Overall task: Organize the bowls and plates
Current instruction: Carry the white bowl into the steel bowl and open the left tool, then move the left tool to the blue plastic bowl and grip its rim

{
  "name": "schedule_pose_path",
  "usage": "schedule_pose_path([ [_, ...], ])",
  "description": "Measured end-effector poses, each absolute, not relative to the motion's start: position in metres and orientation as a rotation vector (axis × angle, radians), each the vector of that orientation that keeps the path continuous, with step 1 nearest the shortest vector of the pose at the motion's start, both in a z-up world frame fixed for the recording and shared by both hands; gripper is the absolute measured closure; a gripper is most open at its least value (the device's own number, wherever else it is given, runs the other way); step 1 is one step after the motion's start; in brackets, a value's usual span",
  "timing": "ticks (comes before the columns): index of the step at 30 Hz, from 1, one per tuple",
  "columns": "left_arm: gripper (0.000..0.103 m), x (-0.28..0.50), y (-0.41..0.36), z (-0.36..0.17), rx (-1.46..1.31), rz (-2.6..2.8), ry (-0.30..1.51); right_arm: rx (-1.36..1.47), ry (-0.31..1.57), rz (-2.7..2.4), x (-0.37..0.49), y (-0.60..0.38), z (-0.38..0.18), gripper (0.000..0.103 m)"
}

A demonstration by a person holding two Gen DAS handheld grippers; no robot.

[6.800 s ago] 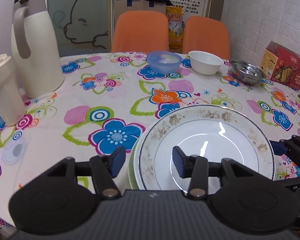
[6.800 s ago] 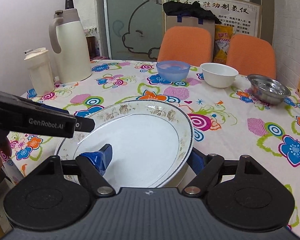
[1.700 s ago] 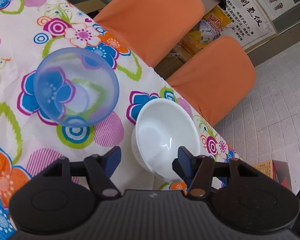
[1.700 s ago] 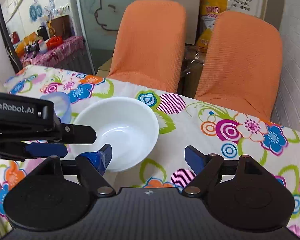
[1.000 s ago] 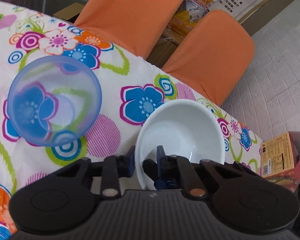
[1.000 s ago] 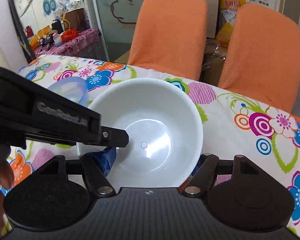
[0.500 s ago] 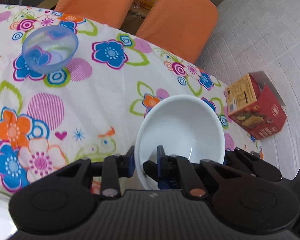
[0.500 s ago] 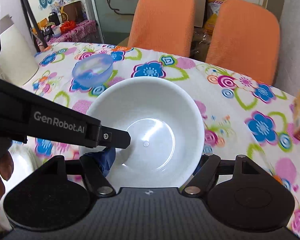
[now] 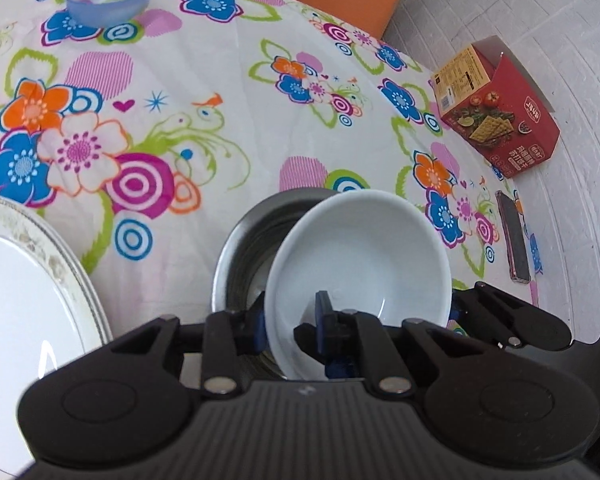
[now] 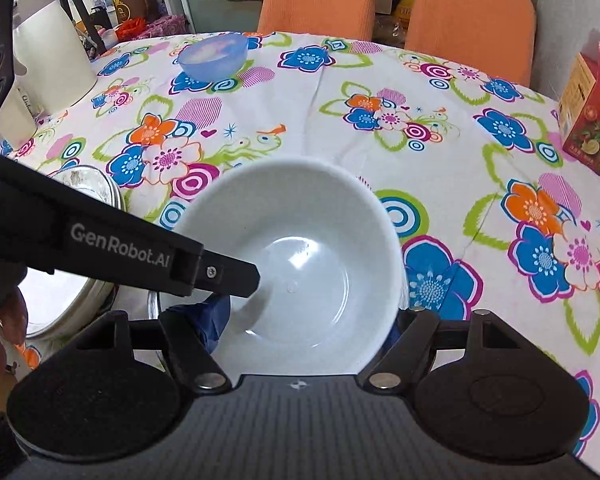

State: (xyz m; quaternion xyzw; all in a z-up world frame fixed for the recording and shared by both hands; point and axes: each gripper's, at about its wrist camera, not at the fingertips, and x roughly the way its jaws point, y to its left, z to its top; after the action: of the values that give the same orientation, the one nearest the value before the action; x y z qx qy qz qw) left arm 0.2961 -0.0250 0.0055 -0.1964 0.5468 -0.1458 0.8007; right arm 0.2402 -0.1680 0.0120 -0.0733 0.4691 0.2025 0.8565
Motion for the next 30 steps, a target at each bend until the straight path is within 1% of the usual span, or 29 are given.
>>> schedule_pose_path([
  [1, 0.087, 0.295, -0.023, 0.006, -0.425, -0.309, 1.165, -0.147, 0.984, 0.428, 0.240, -0.169, 0.012, 0.043],
  [2, 0.077, 0.295, -0.022, 0.007, -0.421, -0.305, 1.159, -0.139, 0.980, 0.423, 0.240, -0.170, 0.013, 0.043],
  [3, 0.072, 0.295, -0.020, 0.008, -0.425, -0.305, 1.151, -0.131, 0.976, 0.424, 0.240, -0.171, 0.015, 0.043],
  [4, 0.060, 0.295, -0.018, 0.009, -0.433, -0.317, 1.150, -0.122, 0.970, 0.424, 0.239, -0.173, 0.017, 0.043],
  [5, 0.051, 0.296, -0.017, 0.010, -0.437, -0.323, 1.150, -0.113, 0.964, 0.424, 0.240, -0.175, 0.019, 0.043],
  [8, 0.049, 0.296, -0.017, 0.018, -0.418, -0.331, 1.120, -0.077, 0.946, 0.426, 0.240, -0.182, 0.024, 0.043],
  [10, 0.043, 0.297, -0.016, 0.022, -0.414, -0.353, 1.107, -0.071, 0.927, 0.406, 0.240, -0.186, 0.029, 0.042],
  [17, 0.043, 0.305, -0.005, 0.036, -0.416, -0.404, 1.072, -0.055, 0.877, 0.334, 0.246, -0.206, 0.041, 0.042],
  [24, 0.042, 0.323, 0.050, 0.062, -0.402, -0.300, 0.965, -0.018, 0.831, 0.351, 0.263, -0.205, 0.057, 0.042],
  [30, 0.041, 0.354, 0.112, 0.056, -0.408, -0.156, 0.948, -0.037, 0.829, 0.424, 0.300, -0.164, 0.060, 0.041],
])
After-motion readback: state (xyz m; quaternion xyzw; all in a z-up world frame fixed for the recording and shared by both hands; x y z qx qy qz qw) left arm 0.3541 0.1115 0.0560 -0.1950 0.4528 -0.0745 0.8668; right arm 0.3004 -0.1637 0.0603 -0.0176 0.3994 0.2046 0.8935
